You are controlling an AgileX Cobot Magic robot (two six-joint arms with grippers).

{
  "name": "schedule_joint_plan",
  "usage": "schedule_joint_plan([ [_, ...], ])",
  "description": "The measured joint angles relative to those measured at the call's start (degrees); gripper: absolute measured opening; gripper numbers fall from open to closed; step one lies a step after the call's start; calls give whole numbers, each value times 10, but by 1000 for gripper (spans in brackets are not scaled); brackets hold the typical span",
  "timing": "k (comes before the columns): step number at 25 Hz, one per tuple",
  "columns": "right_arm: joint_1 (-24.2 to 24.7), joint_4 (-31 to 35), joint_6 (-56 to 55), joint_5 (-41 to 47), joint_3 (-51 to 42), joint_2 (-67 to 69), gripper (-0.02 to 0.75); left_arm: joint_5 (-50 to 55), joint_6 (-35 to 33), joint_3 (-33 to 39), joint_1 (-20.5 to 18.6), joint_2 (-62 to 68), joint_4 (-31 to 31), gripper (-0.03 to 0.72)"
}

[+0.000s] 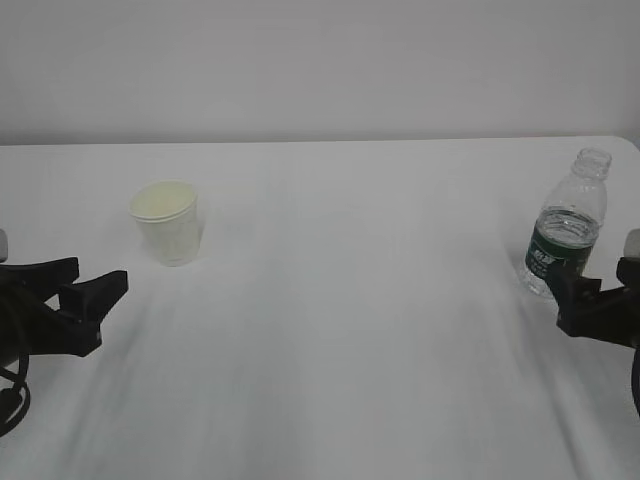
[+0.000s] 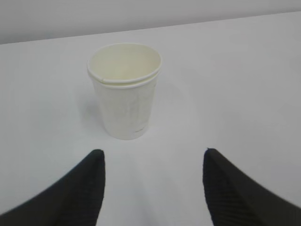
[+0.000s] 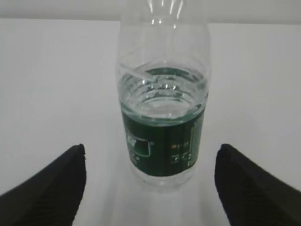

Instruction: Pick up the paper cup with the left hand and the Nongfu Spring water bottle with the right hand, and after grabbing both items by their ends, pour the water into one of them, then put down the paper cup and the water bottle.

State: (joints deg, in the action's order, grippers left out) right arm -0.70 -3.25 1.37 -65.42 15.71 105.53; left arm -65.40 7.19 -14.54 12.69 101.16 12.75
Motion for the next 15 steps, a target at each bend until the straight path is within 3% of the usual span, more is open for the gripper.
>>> schedule_joint_plan([
  [7,0,14,0,0,36,28,676,0,0,0,0,0,0,474],
  [15,0,15,-3,0,84,89,666,0,0,0,0,0,0,537],
])
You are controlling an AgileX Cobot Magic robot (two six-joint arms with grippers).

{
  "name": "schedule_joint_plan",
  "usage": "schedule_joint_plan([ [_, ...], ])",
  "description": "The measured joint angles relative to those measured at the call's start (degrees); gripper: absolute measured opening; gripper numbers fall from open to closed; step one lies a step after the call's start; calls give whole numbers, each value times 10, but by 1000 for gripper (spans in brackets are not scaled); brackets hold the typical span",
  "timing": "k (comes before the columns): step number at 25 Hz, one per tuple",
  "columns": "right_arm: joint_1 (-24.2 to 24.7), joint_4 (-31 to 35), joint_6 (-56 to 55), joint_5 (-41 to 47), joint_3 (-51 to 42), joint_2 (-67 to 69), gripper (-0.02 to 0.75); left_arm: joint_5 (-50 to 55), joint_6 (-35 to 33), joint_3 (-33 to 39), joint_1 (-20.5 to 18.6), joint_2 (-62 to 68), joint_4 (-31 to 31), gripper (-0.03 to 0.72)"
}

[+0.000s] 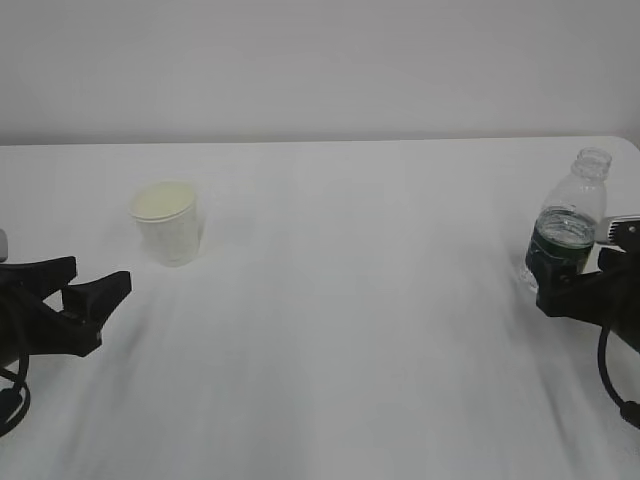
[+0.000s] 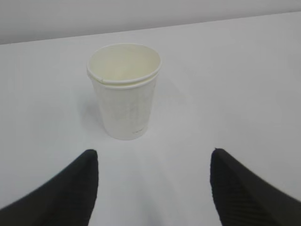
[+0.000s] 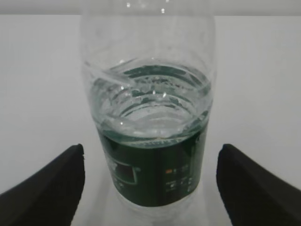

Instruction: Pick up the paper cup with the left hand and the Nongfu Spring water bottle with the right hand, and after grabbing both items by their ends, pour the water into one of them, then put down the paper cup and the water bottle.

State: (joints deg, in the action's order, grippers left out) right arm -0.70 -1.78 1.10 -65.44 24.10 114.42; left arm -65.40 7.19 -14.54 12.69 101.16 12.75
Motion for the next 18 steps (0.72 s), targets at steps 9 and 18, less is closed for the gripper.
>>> schedule_joint_plan([
  [9,0,0,-25,-1,49,48,666,0,0,0,0,0,0,543],
  [18,0,0,-30,-1,79,63,661,0,0,0,0,0,0,543],
])
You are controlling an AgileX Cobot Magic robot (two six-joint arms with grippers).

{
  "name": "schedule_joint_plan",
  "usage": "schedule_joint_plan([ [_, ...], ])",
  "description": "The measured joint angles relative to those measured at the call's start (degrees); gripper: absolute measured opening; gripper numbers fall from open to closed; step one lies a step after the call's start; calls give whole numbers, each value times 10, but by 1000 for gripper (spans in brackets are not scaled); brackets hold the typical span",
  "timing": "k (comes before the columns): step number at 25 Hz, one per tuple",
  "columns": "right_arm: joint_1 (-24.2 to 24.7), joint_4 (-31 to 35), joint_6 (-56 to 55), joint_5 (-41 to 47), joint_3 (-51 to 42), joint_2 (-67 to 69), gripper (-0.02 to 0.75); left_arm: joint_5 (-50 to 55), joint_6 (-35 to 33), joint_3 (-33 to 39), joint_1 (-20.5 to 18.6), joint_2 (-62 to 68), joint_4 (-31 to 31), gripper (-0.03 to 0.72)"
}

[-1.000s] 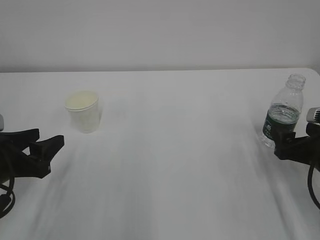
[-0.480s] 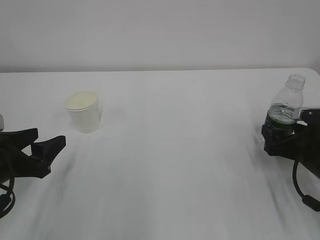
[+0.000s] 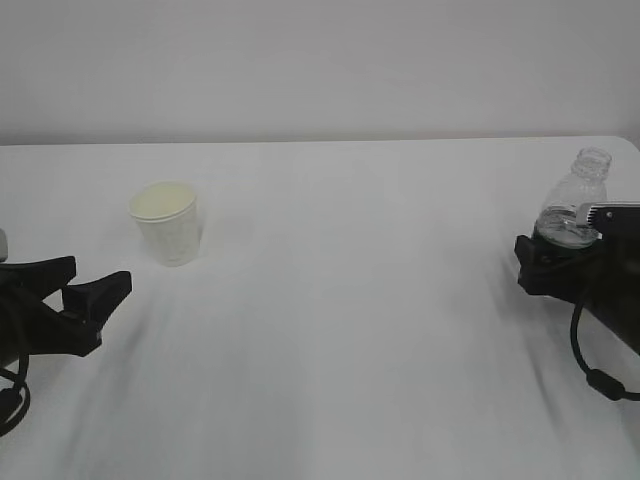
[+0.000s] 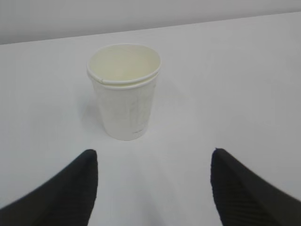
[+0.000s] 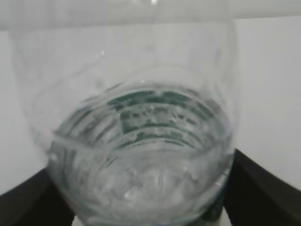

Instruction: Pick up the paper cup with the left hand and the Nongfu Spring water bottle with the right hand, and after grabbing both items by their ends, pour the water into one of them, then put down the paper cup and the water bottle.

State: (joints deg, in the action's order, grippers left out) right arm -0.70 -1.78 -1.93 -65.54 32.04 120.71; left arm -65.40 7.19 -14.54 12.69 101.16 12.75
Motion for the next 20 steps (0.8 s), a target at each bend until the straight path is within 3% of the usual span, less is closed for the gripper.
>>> schedule_joint_plan([
  [14,0,0,-1,0,23,0,642,-1,0,0,0,0,0,544],
  [20,0,0,-1,0,25,0,542,-1,0,0,0,0,0,544],
])
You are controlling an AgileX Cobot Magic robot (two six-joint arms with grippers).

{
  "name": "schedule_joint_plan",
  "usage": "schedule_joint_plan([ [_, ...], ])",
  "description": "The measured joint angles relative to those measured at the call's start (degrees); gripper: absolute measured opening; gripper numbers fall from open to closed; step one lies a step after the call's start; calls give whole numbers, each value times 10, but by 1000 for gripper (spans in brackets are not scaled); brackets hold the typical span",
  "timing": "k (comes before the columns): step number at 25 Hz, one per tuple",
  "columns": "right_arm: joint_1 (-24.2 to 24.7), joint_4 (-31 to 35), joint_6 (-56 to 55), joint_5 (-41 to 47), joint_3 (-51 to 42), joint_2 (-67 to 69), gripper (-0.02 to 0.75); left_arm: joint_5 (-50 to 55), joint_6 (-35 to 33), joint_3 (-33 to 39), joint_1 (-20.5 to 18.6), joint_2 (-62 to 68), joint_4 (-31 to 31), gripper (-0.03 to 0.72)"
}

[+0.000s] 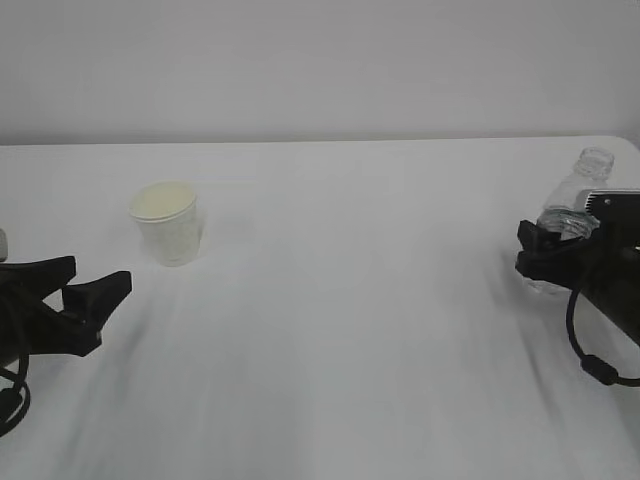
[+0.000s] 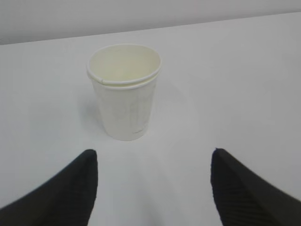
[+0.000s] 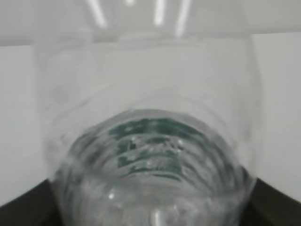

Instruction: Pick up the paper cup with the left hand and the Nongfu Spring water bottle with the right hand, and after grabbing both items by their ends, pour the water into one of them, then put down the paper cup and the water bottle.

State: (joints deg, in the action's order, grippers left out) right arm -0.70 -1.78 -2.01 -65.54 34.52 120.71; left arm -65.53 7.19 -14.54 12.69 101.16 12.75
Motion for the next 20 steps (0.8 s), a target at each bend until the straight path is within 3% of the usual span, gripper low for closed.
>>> schedule_joint_plan([
  [9,0,-4,0,0,0,0,415,0,0,0,0,0,0,545],
  [20,0,-48,36,0,0,1,404,0,0,0,0,0,0,545],
])
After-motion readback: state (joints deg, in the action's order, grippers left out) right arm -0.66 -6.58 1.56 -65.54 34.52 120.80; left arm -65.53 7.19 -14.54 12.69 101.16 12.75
